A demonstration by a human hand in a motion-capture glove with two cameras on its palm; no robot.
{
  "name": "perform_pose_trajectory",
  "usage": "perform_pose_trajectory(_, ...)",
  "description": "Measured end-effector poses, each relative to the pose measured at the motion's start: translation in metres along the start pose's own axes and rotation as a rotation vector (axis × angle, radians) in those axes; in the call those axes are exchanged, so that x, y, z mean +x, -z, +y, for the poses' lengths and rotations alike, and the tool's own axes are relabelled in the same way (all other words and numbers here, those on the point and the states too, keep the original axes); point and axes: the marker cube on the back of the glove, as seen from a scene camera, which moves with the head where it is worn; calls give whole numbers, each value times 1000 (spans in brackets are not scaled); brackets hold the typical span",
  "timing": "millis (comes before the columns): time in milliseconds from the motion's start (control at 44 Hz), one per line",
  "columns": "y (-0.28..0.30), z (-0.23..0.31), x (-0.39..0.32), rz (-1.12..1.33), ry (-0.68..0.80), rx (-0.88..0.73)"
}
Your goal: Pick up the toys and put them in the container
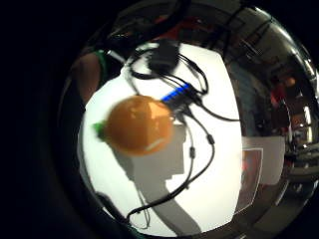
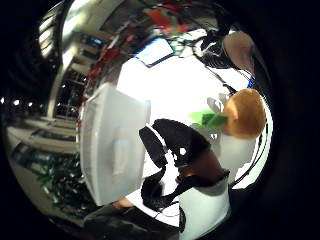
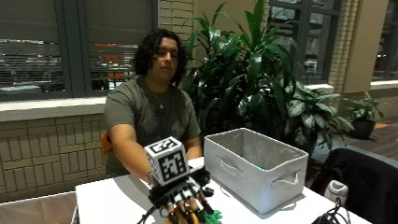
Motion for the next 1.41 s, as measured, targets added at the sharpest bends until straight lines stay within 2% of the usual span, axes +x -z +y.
perform_pose_trajectory(136, -59, 8, 15, 40, -118, 32)
perform_pose_trajectory(273, -52, 16, 18, 111, -20, 335)
perform_pose_trajectory(364, -20, 26, 0, 92, 50, 488)
perform_pose_trajectory(454, 27, 45, -35, -41, 132, 536)
perform_pose_trajectory(636, 160, 72, -172, -341, 445, 634)
perform_pose_trajectory(704, 177, 92, -224, -405, 520, 611)
perform_pose_trajectory(841, 170, 79, -287, -395, 523, 496)
perform_pose_trajectory(1000, 130, 82, -299, -261, 596, 162)
perform_pose_trajectory(1182, 151, 153, -246, -242, 729, 174)
perform_pose_trajectory(1272, 153, 202, -199, -134, 764, 205)
perform_pose_trajectory(1409, 149, 256, -123, -30, 687, 175)
